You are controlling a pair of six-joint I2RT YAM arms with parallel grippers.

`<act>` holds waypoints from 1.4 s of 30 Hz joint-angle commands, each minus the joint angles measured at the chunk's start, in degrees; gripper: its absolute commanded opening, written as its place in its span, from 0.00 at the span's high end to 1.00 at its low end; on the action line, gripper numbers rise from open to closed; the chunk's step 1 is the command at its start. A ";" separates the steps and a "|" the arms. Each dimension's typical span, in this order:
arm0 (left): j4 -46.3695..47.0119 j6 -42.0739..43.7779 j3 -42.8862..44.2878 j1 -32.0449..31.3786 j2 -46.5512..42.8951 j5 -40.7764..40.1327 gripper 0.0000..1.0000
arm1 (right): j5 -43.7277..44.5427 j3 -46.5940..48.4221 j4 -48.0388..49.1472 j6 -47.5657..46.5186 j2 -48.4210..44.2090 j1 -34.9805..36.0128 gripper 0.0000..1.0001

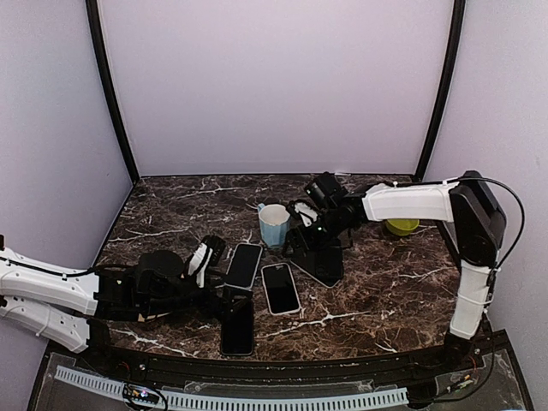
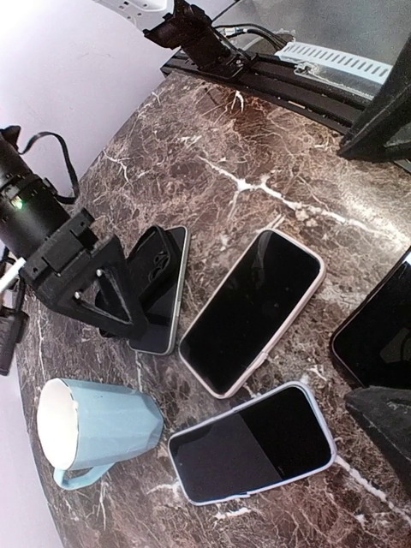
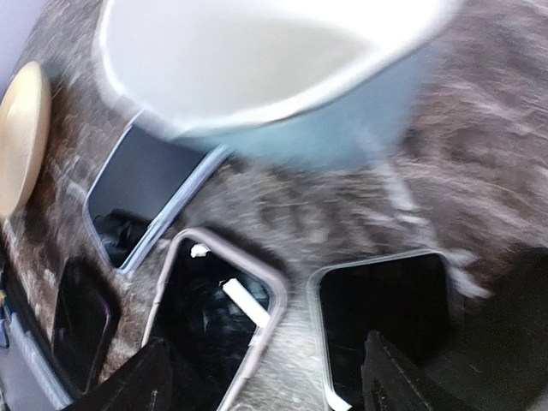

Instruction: Put the phone into the phone case

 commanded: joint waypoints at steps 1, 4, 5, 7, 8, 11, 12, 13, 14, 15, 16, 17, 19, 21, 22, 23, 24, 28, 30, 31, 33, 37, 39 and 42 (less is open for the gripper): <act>0.12 -0.08 0.01 0.14 0.37 0.90 0.07 | 19.18 0.07 -6.76 1.36 -6.21 -1.71 0.13; 0.43 0.16 0.23 0.14 1.02 1.50 0.07 | 26.54 -1.09 -8.16 4.90 -6.27 -3.64 0.12; 0.41 0.20 0.38 0.14 1.14 1.62 0.07 | 28.59 -1.16 -8.73 5.66 -5.75 -4.54 0.15; 0.08 0.32 0.92 0.14 1.80 1.80 0.08 | 30.18 -0.85 -9.48 6.00 -3.19 -6.89 0.25; -0.04 0.33 1.22 0.14 1.97 1.87 0.08 | 29.64 -0.65 -9.55 6.10 -1.83 -7.97 0.28; -0.24 0.31 1.54 0.14 2.50 2.35 0.08 | 26.77 -0.46 -8.98 6.40 1.49 -10.46 0.34; -0.17 0.20 1.62 0.14 2.58 2.49 0.08 | 25.95 -0.77 -8.24 6.44 2.16 -10.74 0.34; -0.12 0.18 1.60 0.09 2.76 2.66 0.08 | 25.22 -1.23 -7.55 6.50 2.64 -10.91 0.34; -0.12 0.06 1.59 0.06 2.85 2.69 0.08 | 24.42 -1.93 -6.88 6.73 3.08 -11.11 0.36; -0.18 0.02 1.59 0.06 3.07 2.73 0.08 | 23.51 -2.46 -6.27 6.94 3.24 -11.29 0.40; -0.29 -0.07 1.72 0.05 3.13 2.73 0.09 | 22.34 -3.05 -5.64 7.02 3.29 -11.42 0.47; -0.31 -0.09 1.68 0.05 3.18 2.83 0.09 | 21.23 -3.60 -4.93 7.14 3.23 -11.51 0.54; -0.45 -0.06 1.78 0.06 3.19 2.84 0.09 | 19.10 -4.74 -4.17 7.04 2.72 -11.62 0.69; -0.67 0.09 1.95 0.05 3.18 2.83 0.09 | 17.42 -5.98 -3.57 6.57 1.61 -11.70 0.82; -0.86 0.17 2.03 0.05 3.11 2.82 0.09 | 16.06 -6.70 -3.22 6.38 0.95 -11.69 0.87; -0.94 0.32 2.20 0.05 3.07 2.94 0.09 | 15.12 -7.48 -2.96 6.16 0.15 -11.69 0.89; -1.12 0.41 2.29 0.09 3.04 3.02 0.09 | 14.62 -8.05 -2.80 5.97 -0.62 -11.72 0.90; -1.74 0.79 2.92 0.05 3.38 2.92 0.09 | 14.27 -8.96 -3.13 4.29 -2.93 -11.75 1.00; -1.84 1.12 3.46 0.07 3.78 3.29 0.10 | 14.46 -8.99 -2.97 1.13 -5.00 -11.56 1.00; -1.78 1.30 4.01 0.10 3.89 3.40 0.10 | 14.23 -9.34 -2.56 -1.06 -6.85 -11.18 1.00; -1.93 1.23 5.42 0.13 4.40 4.06 0.10 | 15.72 -11.06 -1.34 -6.66 -12.69 -8.78 1.00; -6.46 -1.51 11.54 0.70 6.40 8.69 0.05 | 25.34 -17.45 1.61 -20.09 -24.99 2.75 1.00; -6.75 -2.72 13.86 1.05 7.24 13.22 0.02 | 27.93 -21.66 4.43 -23.62 -31.41 9.20 1.00; -3.75 -3.80 15.17 1.47 8.22 19.16 0.01 | 33.63 -23.98 6.95 -25.30 -38.44 19.16 1.00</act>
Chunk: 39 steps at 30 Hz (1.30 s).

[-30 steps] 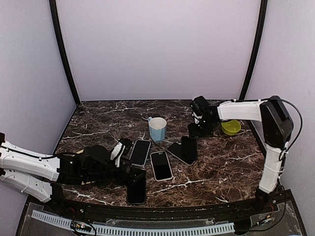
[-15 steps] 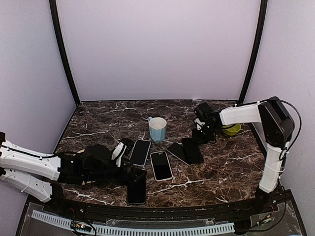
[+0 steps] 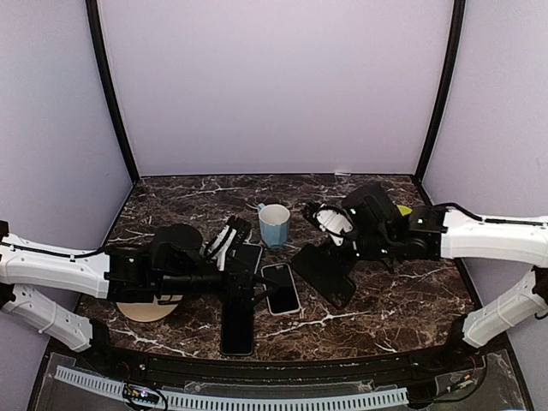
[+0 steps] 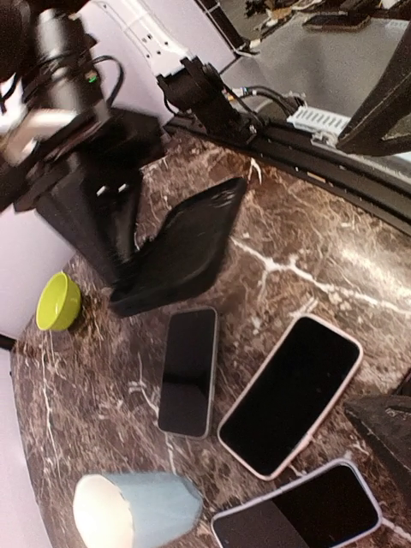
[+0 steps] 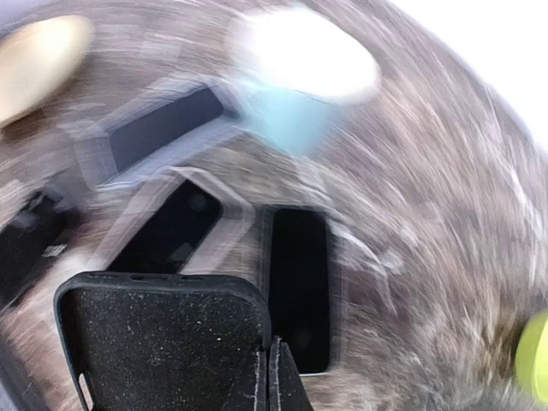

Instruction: Put the phone into the phone case

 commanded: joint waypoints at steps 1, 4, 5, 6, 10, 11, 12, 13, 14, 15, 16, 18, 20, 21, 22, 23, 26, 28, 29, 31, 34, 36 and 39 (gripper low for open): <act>1.54 -2.16 2.34 0.66 1.46 11.98 0.01 | 12.62 -3.16 4.30 -8.56 -8.05 12.17 1.00; 3.97 -2.97 3.48 0.69 3.19 17.02 0.01 | 18.32 -0.60 2.55 -9.79 -8.55 18.62 1.00; 4.66 -3.07 3.80 0.65 4.31 19.33 0.01 | 20.00 0.39 2.21 -10.36 -8.09 20.46 1.00; 5.93 -3.14 4.30 0.55 4.99 20.52 0.01 | 21.38 1.14 1.89 -11.04 -7.56 22.34 1.00; 6.22 -3.62 6.39 0.43 8.06 22.54 0.01 | 24.62 4.44 0.66 -14.25 -5.05 26.45 1.00; 7.06 -3.74 6.00 0.43 7.96 23.48 0.01 | 25.00 4.78 0.24 -14.88 -4.72 26.69 1.00; 9.32 -3.99 5.63 0.43 7.40 23.87 0.01 | 25.14 4.90 0.19 -15.41 -4.72 26.81 1.00; 10.33 -4.24 4.73 0.43 7.01 23.99 0.01 | 24.59 5.01 0.37 -15.89 -5.00 26.95 1.00; 11.28 -4.40 4.47 0.43 6.15 22.92 0.01 | 24.00 5.34 0.48 -16.03 -5.19 27.23 1.00; 11.31 -4.11 4.20 0.43 5.82 22.32 0.01 | 23.63 5.83 0.53 -16.21 -5.31 27.61 1.00; 10.58 -3.90 4.24 0.43 5.43 20.96 0.01 | 23.46 6.31 0.70 -16.46 -5.26 28.26 1.00; 9.23 -3.20 5.03 0.43 5.89 20.04 0.09 | 24.21 7.18 0.87 -17.28 -4.51 29.86 1.00; 9.34 -2.68 5.88 0.43 6.89 20.98 0.21 | 23.86 7.63 1.16 -17.55 -3.60 30.93 1.00; 10.20 -2.34 6.18 0.43 7.29 21.56 0.28 | 23.08 7.86 1.30 -17.39 -3.35 31.22 1.00; 10.63 -2.27 6.29 0.43 7.91 22.58 0.46 | 22.66 8.07 1.36 -16.97 -3.28 31.54 1.00; 11.29 -2.26 6.28 0.43 8.06 22.89 0.58 | 22.31 8.19 1.55 -16.54 -3.52 31.58 1.00; 12.48 -2.29 5.02 0.43 7.65 22.64 0.98 | 21.96 7.06 3.24 -14.24 -5.85 31.47 1.00; 14.14 -2.36 3.54 0.49 6.32 20.99 1.00 | 19.14 6.27 4.18 -10.22 -7.86 29.93 0.97; 16.08 -2.24 2.99 0.44 4.90 20.08 1.00 | 16.75 5.96 4.17 -6.94 -8.82 28.01 0.76; 20.98 -2.01 0.54 0.43 1.98 16.51 1.00 | 10.13 4.04 5.38 0.06 -11.99 23.50 0.26; 36.83 -1.28 -6.25 0.32 -2.10 11.63 1.00 | 5.04 -4.70 15.29 8.56 -20.15 19.38 0.01; 45.88 -0.60 -9.25 -0.04 -3.00 12.01 1.00 | 0.08 -12.02 23.87 13.02 -25.30 17.27 0.01; 46.41 0.88 -8.48 -0.75 -2.06 14.83 1.00 | -10.68 -17.82 31.96 18.02 -28.00 15.70 0.04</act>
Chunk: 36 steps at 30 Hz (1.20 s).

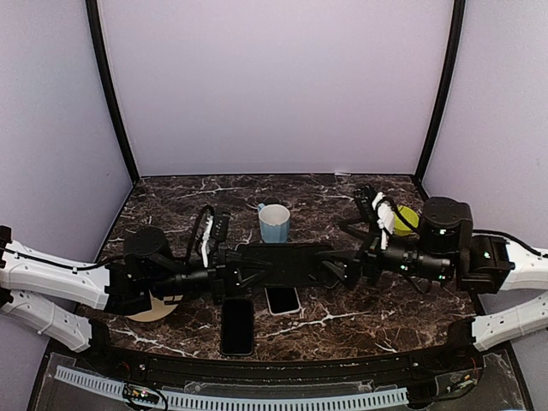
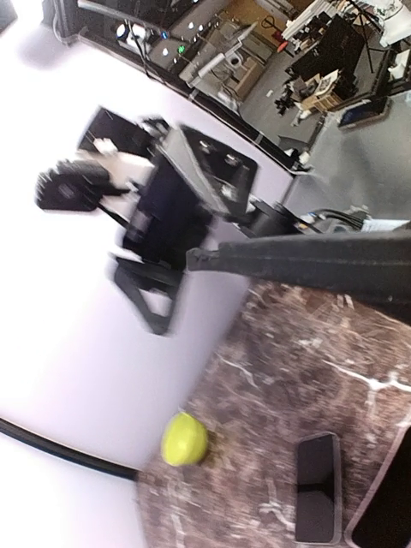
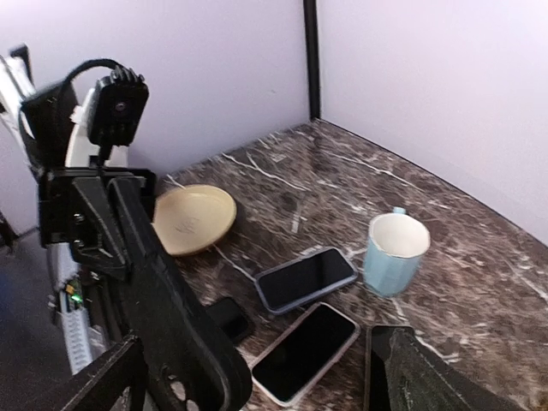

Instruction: Put the phone into the phone case

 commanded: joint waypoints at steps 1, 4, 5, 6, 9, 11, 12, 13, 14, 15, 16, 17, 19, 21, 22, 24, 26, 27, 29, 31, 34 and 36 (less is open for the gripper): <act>12.17 3.28 1.01 -1.43 -0.15 1.21 1.00 | -17.55 -6.71 16.73 12.00 -1.92 -1.33 0.08; 12.21 3.28 1.62 -1.83 1.18 3.02 1.00 | -22.21 -6.09 17.03 12.95 -0.51 -1.38 0.45; 12.89 3.14 1.48 -1.88 1.37 3.28 1.00 | -23.08 -5.82 16.95 12.96 -0.35 -1.38 0.63; 13.13 3.15 1.20 -1.89 1.35 3.86 1.00 | -23.94 -5.58 16.66 12.91 -0.26 -1.38 0.84; 11.93 3.62 0.85 -1.97 0.54 4.14 0.93 | -26.82 -3.17 11.79 10.83 -0.02 -1.42 1.00; 3.12 6.10 2.16 -1.96 -1.20 4.16 0.42 | -29.08 1.72 0.99 6.09 0.28 -1.51 1.00; -2.61 8.05 4.56 -1.98 -2.04 3.29 0.27 | -30.01 5.36 -6.41 2.90 1.08 -1.50 1.00; -14.77 12.95 5.98 -2.14 -4.10 0.50 0.09 | -29.25 8.94 -15.70 0.15 2.66 -1.55 1.00; -21.13 18.24 9.25 -2.62 -5.07 -1.05 0.05 | -27.29 12.96 -24.47 -2.10 5.16 -1.55 1.00; -32.56 20.80 10.92 -2.92 -6.17 -2.96 0.02 | -24.01 16.47 -32.47 -3.45 8.30 -1.45 1.00; -41.81 24.51 14.88 -3.34 -6.41 -3.31 0.02 | -22.42 20.81 -40.57 -4.50 11.76 -1.23 1.00; -45.68 25.69 16.90 -3.50 -6.18 -3.48 0.01 | -21.04 24.97 -46.62 -5.52 15.03 -0.40 1.00; -52.98 27.98 22.67 -3.97 -4.89 -3.95 0.02 | -17.46 30.23 -51.97 -6.97 18.28 2.70 1.00; -55.52 28.63 23.98 -4.22 -3.59 -4.08 0.07 | -16.51 33.43 -51.57 -9.29 19.58 4.56 1.00; -55.81 29.94 24.09 -4.26 -2.77 -3.82 0.09 | -16.79 35.21 -51.23 -10.18 20.48 4.80 1.00; -55.09 30.16 24.26 -4.39 -1.61 -2.70 0.22 | -16.90 38.42 -50.48 -11.64 22.41 5.51 1.00; -53.88 30.06 24.53 -4.63 -0.66 0.25 0.28 | -17.90 40.70 -49.19 -12.86 23.71 5.97 1.00; -53.65 30.05 24.70 -4.71 -0.45 1.02 0.28 | -18.46 41.33 -48.61 -13.51 24.09 6.00 1.00; -53.12 30.05 24.53 -4.87 -0.38 2.40 0.28 | -18.84 42.32 -48.25 -14.60 24.71 6.01 1.00; -51.22 29.77 23.52 -4.92 -0.88 2.64 0.26 | -20.07 42.96 -48.21 -15.49 25.46 6.05 1.00; -49.45 29.38 22.38 -4.97 -1.47 1.55 0.50 | -20.98 43.02 -47.96 -15.67 26.29 6.27 1.00; -48.89 28.51 22.16 -4.93 -1.28 0.85 0.85 | -21.43 42.43 -46.59 -15.17 25.68 6.29 1.00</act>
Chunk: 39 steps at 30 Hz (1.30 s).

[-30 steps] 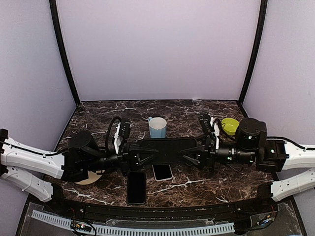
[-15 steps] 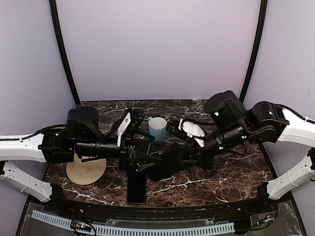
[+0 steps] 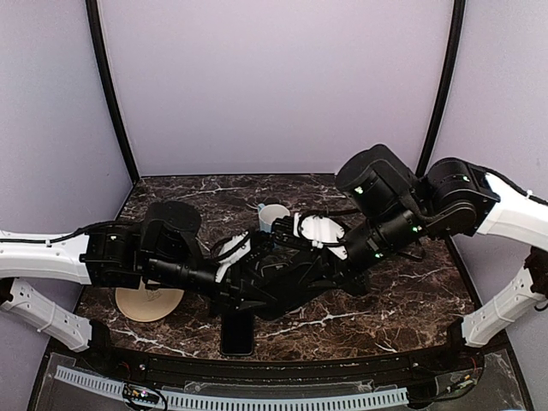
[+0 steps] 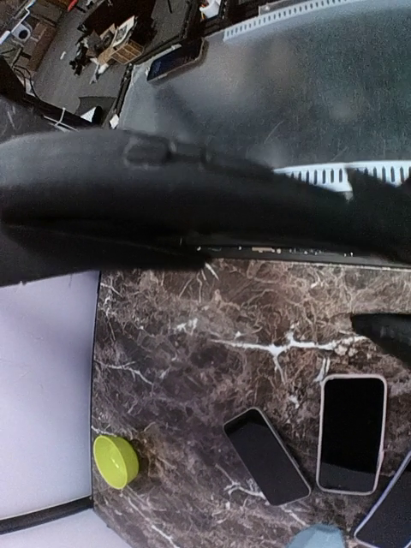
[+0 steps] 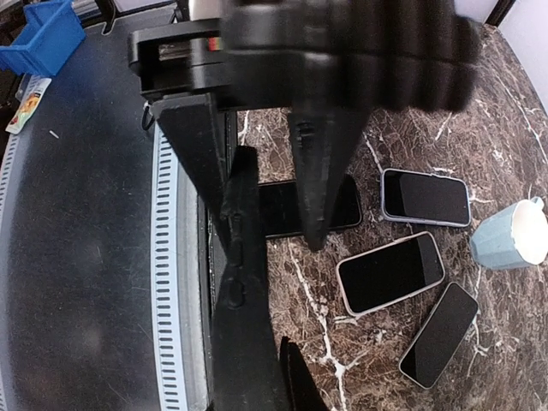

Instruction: Put the phone into the phone case

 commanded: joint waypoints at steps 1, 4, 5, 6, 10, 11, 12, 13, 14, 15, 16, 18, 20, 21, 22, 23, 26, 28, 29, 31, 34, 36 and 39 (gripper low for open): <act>2.37 -1.80 -1.29 -0.18 -1.31 -1.02 0.97 | -1.42 -0.40 4.19 0.05 -0.99 0.50 0.97; 7.99 -5.56 -5.23 -0.21 -2.50 -5.02 1.00 | -0.39 -10.28 18.78 7.82 -7.57 -2.02 0.27; 14.47 -8.95 -7.01 -0.23 -3.59 -6.67 1.00 | -1.21 -15.16 25.53 11.77 -10.17 -4.16 0.12; 18.39 -10.82 -10.96 -0.23 -4.18 -7.41 1.00 | -3.46 -22.26 32.92 16.47 -12.39 -6.48 0.04; 44.02 -22.66 -21.73 -0.34 -3.78 -8.10 1.00 | -9.55 -37.50 59.51 31.71 -16.25 -9.04 0.09; 48.33 -24.76 -22.88 -0.42 -2.61 -8.49 1.00 | -9.71 -39.67 64.48 34.58 -16.36 -9.04 0.17; 51.14 -25.75 -23.18 -0.83 -2.11 -8.59 1.00 | -9.82 -41.71 68.31 36.39 -16.38 -9.04 0.26; 52.20 -25.99 -23.51 -1.06 -1.00 -8.83 1.00 | -9.57 -43.24 71.57 37.92 -16.32 -9.06 0.34; 53.98 -26.28 -23.53 -1.52 -0.47 -8.80 1.00 | -9.41 -44.45 73.42 38.94 -16.30 -9.08 0.43; 54.49 -26.38 -23.33 -1.67 0.59 -8.54 1.00 | -9.45 -45.42 75.07 39.60 -16.37 -9.06 0.48; 54.95 -26.66 -23.23 -1.84 1.67 -8.35 1.00 | -9.35 -46.07 76.11 40.15 -16.39 -9.04 0.53; 56.29 -27.53 -23.23 -1.96 2.95 -7.85 1.00 | -8.94 -46.26 75.22 40.44 -15.96 -9.09 0.67; 59.12 -28.60 -24.11 -1.99 4.06 -6.97 1.00 | -8.70 -45.41 71.78 40.42 -15.18 -9.06 0.91; 59.62 -28.91 -24.27 -1.99 4.44 -6.26 1.00 | -9.01 -45.11 70.63 40.38 -15.01 -9.05 1.00; 59.35 -29.38 -24.13 -1.99 5.20 -5.35 1.00 | -9.07 -44.75 69.26 40.43 -15.05 -9.16 1.00; 58.80 -29.52 -23.62 -1.99 5.54 -4.73 1.00 | -9.54 -44.37 67.71 40.61 -15.21 -9.36 1.00; 52.10 -30.67 -22.73 -1.97 5.33 -4.78 0.28 | -13.21 -40.94 51.76 40.07 -14.74 -13.06 1.00; 45.18 -30.67 -23.48 -1.99 2.82 -9.60 0.05 | -16.60 -38.89 35.46 36.88 -13.00 -17.68 1.00; 42.67 -30.65 -24.13 -1.99 1.71 -11.43 0.03 | -18.90 -39.41 29.75 35.46 -12.47 -20.02 1.00; 35.60 -29.39 -24.62 -1.99 -1.07 -17.02 0.01 | -27.62 -42.72 26.02 34.34 -11.70 -24.14 1.00; 27.53 -27.76 -23.82 -1.99 -2.87 -21.26 0.01 | -32.42 -45.41 28.26 33.32 -7.90 -25.59 1.00; 25.79 -27.24 -23.30 -1.99 -2.71 -22.39 0.01 | -32.90 -44.84 28.78 30.70 -3.42 -26.19 1.00; 24.36 -26.78 -22.26 -1.97 -1.60 -22.24 0.01 | -34.60 -44.41 28.81 26.87 3.39 -28.03 1.00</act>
